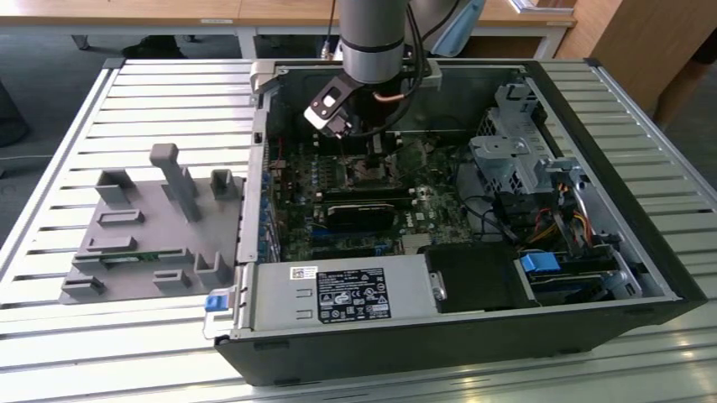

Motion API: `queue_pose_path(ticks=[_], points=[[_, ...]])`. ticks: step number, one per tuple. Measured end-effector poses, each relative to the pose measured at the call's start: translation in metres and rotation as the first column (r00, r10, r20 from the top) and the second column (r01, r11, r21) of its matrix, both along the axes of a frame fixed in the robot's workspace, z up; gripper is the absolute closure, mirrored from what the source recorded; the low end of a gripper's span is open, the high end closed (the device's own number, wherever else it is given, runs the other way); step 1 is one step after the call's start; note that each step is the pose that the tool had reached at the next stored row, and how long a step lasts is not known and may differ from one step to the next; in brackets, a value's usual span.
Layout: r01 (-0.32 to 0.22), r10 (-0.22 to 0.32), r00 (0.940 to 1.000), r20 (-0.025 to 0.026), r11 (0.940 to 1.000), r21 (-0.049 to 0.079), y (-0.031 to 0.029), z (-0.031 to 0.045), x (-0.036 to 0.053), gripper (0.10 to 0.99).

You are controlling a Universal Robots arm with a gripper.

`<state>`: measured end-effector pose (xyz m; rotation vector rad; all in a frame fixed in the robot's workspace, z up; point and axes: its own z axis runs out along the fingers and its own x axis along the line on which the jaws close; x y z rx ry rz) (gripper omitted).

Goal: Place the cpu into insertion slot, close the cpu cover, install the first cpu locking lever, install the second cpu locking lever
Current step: 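Place the cpu into insertion slot, then close the cpu cover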

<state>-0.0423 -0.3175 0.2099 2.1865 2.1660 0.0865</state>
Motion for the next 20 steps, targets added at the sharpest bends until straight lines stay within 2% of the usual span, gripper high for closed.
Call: queue_pose_path(ticks=[6,12,17,20], points=[[0.0,0.0,1.0,0.0,1.0,0.0,0.0,0.0023,0.0,0.98],[0.0,0.0,1.0,-0.0001,1.0,0.0,0.0,0.0095,0.0,0.98],[0.0,0.0,1.0,-0.0026,1.0,0.0,0.0,0.0194,0.0001,0.98],[0.0,0.0,1.0,-0.0037,1.0,0.0,0.0,0.0314,0.0,0.98]])
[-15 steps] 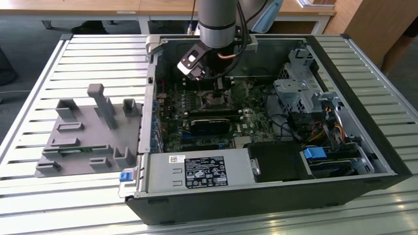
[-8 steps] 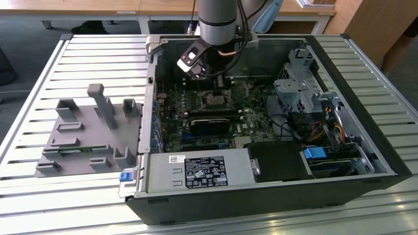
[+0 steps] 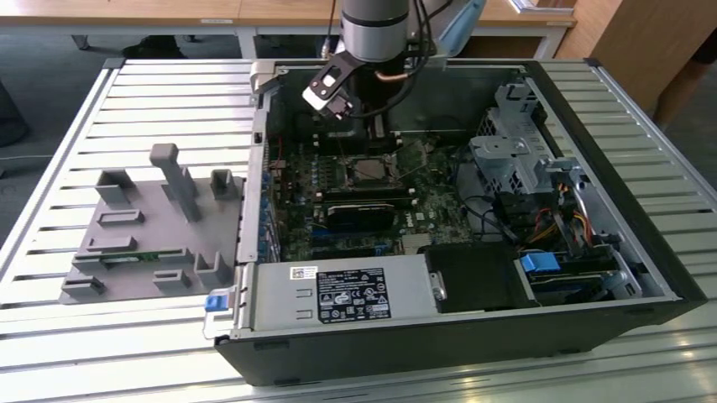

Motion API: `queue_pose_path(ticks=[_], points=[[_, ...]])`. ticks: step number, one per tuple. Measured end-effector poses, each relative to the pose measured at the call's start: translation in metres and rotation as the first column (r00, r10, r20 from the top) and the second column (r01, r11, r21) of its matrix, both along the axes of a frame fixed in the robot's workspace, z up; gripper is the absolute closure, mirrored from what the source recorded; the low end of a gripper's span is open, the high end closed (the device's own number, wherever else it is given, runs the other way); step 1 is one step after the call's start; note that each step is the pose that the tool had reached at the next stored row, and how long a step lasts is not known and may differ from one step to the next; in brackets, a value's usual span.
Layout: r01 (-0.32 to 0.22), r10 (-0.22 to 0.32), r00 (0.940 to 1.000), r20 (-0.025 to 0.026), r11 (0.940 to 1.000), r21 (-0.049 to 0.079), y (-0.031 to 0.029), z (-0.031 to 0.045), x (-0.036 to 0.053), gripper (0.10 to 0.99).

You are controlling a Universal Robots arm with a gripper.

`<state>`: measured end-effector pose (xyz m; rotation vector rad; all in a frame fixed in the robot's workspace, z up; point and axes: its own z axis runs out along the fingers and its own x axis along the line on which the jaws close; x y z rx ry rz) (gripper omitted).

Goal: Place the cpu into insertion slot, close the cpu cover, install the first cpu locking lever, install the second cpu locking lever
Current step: 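Close the cpu cover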

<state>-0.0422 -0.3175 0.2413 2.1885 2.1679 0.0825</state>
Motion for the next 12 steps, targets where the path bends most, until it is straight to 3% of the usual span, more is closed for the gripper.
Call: queue_pose_path(ticks=[4,9,10,12], points=[[0.0,0.0,1.0,-0.0002,1.0,0.0,0.0,0.0159,0.0,0.98],[0.0,0.0,1.0,-0.0001,1.0,0.0,-0.0034,0.016,0.0001,0.98],[0.0,0.0,1.0,-0.0016,1.0,0.0,-0.0034,0.0159,0.0005,0.98],[0.0,0.0,0.9999,-0.0107,1.0,0.0,-0.0035,0.016,0.0041,0.98]])
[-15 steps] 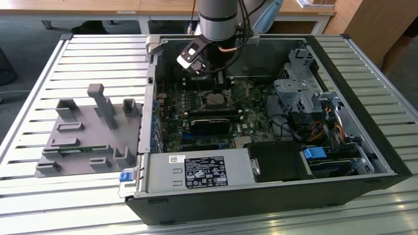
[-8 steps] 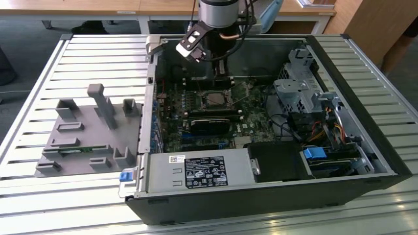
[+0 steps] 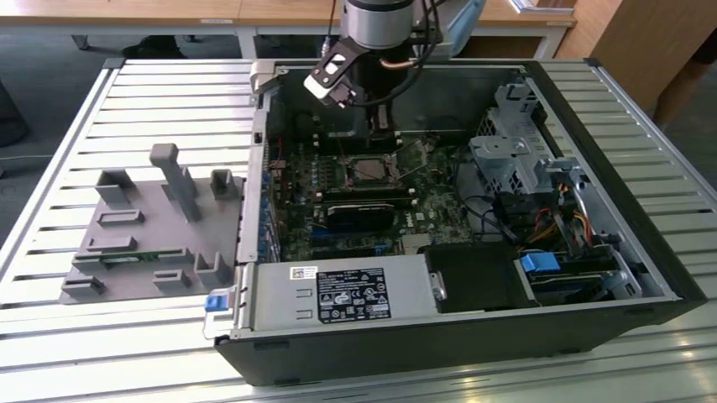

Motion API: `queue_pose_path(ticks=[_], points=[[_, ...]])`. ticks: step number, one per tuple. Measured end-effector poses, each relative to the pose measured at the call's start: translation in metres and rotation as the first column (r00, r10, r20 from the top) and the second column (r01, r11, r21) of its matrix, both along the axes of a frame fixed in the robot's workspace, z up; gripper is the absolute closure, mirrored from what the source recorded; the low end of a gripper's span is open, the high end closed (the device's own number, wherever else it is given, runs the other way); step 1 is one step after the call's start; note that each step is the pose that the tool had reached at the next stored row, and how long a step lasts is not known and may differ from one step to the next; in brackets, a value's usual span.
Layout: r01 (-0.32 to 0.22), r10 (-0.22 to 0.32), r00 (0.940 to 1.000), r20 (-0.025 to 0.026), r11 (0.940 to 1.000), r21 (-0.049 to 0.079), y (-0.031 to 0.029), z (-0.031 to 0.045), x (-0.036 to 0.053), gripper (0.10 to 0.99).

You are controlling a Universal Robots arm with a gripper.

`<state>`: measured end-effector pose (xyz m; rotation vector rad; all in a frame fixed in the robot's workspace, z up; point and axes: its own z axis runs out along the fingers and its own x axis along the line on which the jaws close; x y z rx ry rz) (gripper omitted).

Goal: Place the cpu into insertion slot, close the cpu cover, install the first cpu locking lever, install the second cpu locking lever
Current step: 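Close the cpu cover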

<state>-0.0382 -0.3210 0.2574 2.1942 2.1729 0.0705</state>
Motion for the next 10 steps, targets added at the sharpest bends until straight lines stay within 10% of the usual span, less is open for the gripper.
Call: queue_pose_path(ticks=[3,10], points=[[0.0,0.0,0.9999,-0.0136,1.0,0.0,-0.0001,0.0,0.0053,0.98],[0.0,0.0,0.9999,-0.0144,1.0,0.0,0.0,0.0001,0.0217,0.98]])
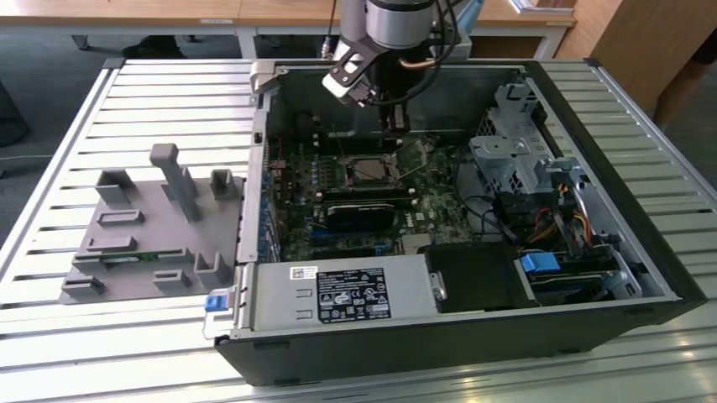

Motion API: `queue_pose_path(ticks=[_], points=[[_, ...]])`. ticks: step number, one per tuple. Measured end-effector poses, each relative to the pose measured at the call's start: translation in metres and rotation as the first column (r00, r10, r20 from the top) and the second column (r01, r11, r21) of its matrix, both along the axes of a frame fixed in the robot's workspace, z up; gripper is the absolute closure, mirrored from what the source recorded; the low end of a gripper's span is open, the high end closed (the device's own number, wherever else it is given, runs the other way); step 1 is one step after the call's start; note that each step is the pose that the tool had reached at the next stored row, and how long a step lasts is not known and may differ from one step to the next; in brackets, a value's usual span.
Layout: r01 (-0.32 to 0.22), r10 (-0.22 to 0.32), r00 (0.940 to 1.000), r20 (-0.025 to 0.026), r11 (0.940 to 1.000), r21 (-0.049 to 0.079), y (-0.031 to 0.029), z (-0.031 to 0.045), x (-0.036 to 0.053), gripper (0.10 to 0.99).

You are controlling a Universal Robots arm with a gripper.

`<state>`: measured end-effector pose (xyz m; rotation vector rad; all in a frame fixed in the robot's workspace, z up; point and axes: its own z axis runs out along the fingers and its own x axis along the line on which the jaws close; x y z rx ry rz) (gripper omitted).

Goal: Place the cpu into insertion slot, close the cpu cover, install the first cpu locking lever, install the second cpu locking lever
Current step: 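Close the cpu cover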

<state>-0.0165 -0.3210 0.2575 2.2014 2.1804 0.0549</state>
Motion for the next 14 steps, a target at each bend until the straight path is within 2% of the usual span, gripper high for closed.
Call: queue_pose_path(ticks=[6,11,14], points=[[0.0,0.0,1.0,0.0001,1.0,0.0,0.0027,0.0052,0.0019,0.98],[0.0,0.0,1.0,0.0002,1.0,0.0,0.003,0.0055,0.0026,0.98],[0.0,0.0,1.0,-0.0001,1.0,0.0,0.003,0.0056,0.0082,0.98]])
